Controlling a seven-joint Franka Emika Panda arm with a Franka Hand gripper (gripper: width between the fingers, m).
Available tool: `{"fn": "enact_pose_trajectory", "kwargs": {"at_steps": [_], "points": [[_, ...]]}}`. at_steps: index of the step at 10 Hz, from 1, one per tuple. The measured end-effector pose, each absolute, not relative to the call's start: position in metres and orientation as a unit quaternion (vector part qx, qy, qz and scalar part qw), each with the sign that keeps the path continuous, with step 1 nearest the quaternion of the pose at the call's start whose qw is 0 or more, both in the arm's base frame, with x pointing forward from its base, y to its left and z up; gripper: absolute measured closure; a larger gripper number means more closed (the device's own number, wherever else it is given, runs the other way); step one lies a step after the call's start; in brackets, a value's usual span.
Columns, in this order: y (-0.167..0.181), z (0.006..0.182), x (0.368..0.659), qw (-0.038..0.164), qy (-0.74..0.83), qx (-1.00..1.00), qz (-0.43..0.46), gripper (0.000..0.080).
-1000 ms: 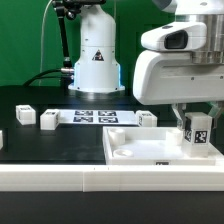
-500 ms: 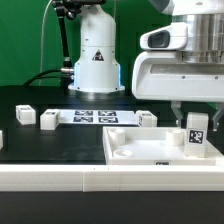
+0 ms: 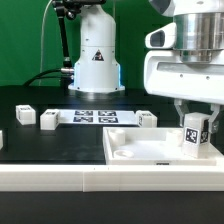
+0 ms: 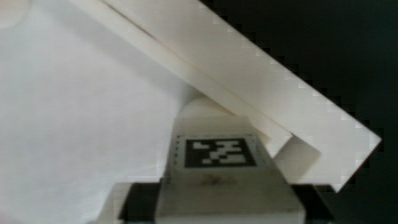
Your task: Assemble one leg
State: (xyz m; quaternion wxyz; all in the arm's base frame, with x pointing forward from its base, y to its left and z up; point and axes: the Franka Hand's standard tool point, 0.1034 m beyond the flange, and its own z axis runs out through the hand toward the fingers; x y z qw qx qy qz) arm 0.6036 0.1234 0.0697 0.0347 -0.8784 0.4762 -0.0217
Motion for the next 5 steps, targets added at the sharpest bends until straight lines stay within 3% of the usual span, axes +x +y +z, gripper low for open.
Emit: {"fn": "enact_pose_trajectory", "kwargs": {"at_steps": [4, 5], "points": [[0.1236, 0.0695, 0.6037, 0.046, 0.544, -0.838, -0.012, 0.0509], [0.1239, 0.0694, 0.6036, 0.046, 0.524, -0.850, -0.013, 0.0328]]}}
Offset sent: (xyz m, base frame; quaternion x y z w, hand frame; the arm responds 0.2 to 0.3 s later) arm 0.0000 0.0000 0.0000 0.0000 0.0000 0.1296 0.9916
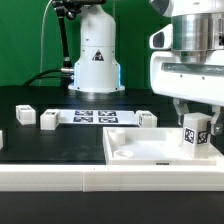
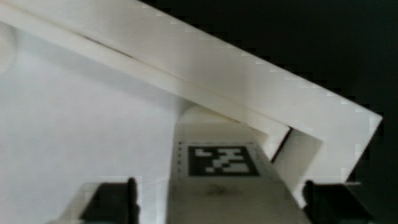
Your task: Assemble one leg
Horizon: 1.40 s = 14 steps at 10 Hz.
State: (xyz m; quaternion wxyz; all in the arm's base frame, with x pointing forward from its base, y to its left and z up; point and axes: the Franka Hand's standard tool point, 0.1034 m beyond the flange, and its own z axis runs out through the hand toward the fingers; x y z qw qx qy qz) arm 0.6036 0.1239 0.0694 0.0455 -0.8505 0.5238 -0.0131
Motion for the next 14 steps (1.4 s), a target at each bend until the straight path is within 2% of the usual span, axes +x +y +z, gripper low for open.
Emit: {"fn": "enact_pose_trajectory", "kwargs": {"at_steps": [1, 2, 3, 4, 9, 13, 14], "points": [[0.1233, 0.0695, 0.6039, 0.047, 0.512, -0.857, -0.013, 0.0212], [0.1228, 0.0699, 0.6045, 0.047, 0.483, -0.874, -0.015, 0.0212], [0.1235, 0.0708, 0.6054, 0.046, 0.436, -0.899, -0.018, 0.0163], [0.1243, 0.0719, 0.6064, 0.045, 0.383, -0.922, -0.021, 0.0153], [0.1241, 0.0720, 0.6080, 0.035, 0.140, -0.989, -0.033, 0.0151], [0.1204, 0.0722, 0.6089, 0.015, -0.030, -0.999, -0.041, 0.0151], [0.1181, 0.0721, 0.6092, 0.010, -0.083, -0.996, -0.042, 0.0246]]}}
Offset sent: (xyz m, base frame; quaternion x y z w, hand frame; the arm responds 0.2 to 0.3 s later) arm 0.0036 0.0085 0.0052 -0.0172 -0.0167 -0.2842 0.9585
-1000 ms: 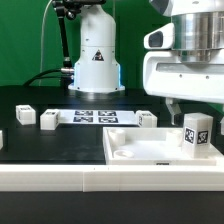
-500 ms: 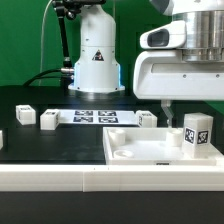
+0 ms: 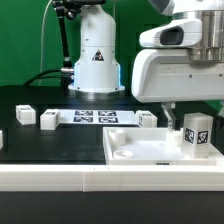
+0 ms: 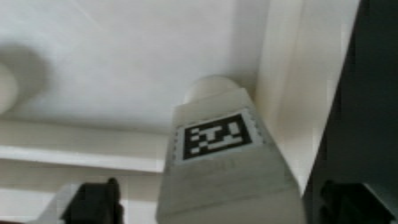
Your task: Assemble one leg
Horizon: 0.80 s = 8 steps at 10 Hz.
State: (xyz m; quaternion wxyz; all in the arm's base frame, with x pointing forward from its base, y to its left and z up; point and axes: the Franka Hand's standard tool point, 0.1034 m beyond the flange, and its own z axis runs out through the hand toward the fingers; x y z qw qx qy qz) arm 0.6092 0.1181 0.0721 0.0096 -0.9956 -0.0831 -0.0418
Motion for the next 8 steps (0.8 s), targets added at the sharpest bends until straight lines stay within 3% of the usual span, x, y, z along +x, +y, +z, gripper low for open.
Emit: {"fn": "enact_pose_trajectory", "kwargs": {"at_steps": [1, 2, 3, 5, 8], "points": [[0.1180, 0.0720, 0.6092, 0.009, -0.092, -0.995, -0.042, 0.0394], [0.1180, 0.0719, 0.6092, 0.009, -0.090, -0.995, -0.042, 0.0394], [0.1179, 0.0718, 0.6091, 0.009, -0.088, -0.995, -0.042, 0.0509], [0.1173, 0.0716, 0.6092, 0.012, -0.060, -0.997, -0.042, 0.0509], [0.1160, 0.0716, 0.6104, 0.029, 0.103, -0.993, -0.049, 0.0509]]}}
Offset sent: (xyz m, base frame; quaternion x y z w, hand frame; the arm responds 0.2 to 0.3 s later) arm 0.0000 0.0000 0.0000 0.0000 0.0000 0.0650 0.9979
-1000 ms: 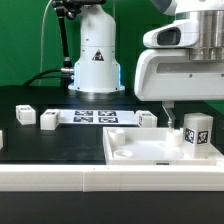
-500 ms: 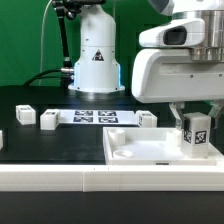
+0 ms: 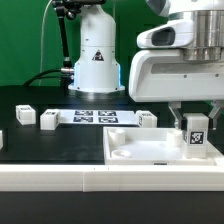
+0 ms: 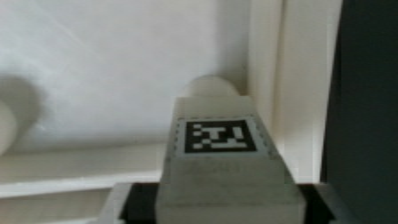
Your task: Assemble one leg
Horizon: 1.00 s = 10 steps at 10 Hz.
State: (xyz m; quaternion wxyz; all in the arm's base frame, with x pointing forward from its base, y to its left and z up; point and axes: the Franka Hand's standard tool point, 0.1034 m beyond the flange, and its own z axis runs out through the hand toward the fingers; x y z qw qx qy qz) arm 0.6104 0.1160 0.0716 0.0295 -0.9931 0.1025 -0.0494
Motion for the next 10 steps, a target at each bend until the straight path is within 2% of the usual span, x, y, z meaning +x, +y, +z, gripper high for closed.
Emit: {"fn": "enact_pose_trajectory", "kwargs": {"at_steps": [3, 6, 9, 10], "points": [[0.113, 0.072, 0.610, 0.031, 0.222, -0.974, -0.047, 0.0505], [0.098, 0.071, 0.608, 0.019, 0.325, -0.944, -0.046, 0.0499], [0.089, 0.071, 0.607, 0.011, 0.359, -0.932, -0.048, 0.0498], [0.089, 0.071, 0.607, 0.011, 0.359, -0.932, -0.048, 0.0312]]}}
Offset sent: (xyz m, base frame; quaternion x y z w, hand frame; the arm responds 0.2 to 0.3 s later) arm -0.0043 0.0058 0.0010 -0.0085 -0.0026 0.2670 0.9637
